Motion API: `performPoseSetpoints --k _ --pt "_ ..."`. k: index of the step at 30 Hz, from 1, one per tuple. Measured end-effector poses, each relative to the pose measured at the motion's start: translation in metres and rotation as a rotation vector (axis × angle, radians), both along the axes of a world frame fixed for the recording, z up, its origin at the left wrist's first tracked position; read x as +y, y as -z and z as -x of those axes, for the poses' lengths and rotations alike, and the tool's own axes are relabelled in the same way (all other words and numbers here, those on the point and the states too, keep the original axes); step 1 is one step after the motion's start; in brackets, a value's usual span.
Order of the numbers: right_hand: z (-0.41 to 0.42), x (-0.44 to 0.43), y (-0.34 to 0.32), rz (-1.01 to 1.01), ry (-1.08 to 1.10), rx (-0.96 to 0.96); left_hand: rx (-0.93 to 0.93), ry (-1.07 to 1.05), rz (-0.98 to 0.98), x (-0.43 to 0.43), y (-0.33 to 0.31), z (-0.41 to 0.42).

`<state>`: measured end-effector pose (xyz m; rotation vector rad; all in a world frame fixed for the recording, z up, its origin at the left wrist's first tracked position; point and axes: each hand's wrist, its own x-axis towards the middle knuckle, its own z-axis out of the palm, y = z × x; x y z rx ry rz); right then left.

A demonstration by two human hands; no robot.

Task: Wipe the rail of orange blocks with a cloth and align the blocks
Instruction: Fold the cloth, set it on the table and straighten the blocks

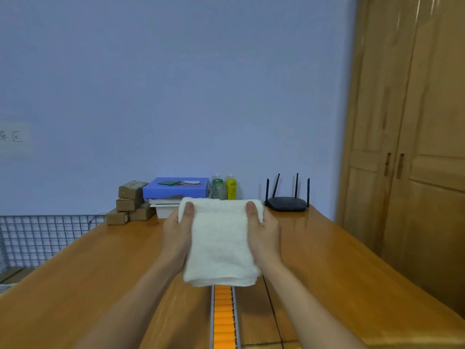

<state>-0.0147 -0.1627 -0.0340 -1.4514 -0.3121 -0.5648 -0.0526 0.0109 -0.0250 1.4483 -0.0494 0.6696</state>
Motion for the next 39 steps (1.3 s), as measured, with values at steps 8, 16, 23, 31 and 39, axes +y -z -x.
performPoseSetpoints --k 8,16,23,31,39 --pt "-0.007 -0.008 0.002 -0.047 0.041 -0.005 0.004 0.021 -0.036 -0.006 0.003 -0.005" --pt "-0.008 -0.009 0.004 -0.031 0.065 0.001 0.025 0.001 -0.004 -0.009 0.004 -0.004" --pt "-0.005 -0.006 0.004 -0.031 0.070 0.020 0.045 -0.023 0.008 -0.008 0.007 -0.004" --pt "0.007 -0.011 -0.014 -0.061 0.098 0.002 0.198 0.076 0.040 -0.006 0.003 0.001" --pt "0.008 -0.002 -0.030 0.146 0.342 -0.061 0.046 0.052 -0.223 -0.042 -0.013 0.014"
